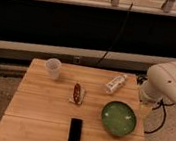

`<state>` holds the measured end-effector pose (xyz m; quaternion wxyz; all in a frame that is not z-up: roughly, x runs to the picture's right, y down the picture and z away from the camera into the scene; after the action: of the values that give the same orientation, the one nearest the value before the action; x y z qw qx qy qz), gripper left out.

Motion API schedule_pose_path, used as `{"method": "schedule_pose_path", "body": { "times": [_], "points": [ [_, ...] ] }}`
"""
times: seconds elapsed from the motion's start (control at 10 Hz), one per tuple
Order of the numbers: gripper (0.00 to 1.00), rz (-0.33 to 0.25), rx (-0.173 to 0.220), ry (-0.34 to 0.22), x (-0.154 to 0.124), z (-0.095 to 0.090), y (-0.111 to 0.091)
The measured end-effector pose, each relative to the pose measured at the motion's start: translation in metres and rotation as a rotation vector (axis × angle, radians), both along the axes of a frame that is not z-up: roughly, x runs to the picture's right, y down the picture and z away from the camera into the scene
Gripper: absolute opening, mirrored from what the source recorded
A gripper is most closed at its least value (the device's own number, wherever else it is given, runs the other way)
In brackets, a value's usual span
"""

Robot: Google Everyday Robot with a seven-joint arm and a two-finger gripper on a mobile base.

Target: Move the arm in a circular motion

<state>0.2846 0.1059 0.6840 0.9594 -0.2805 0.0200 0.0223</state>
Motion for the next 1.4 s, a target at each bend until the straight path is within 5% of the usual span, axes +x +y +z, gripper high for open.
{"method": "schedule_pose_path", "body": {
  "times": [0.9, 1.4],
  "points": [
    [0.8, -0.004, 0.001, 0.002, -0.002, -0.001, -0.001],
    [0.8, -0.081, 0.013, -0.021, -0.071, -0.001, -0.018]
  ]
}}
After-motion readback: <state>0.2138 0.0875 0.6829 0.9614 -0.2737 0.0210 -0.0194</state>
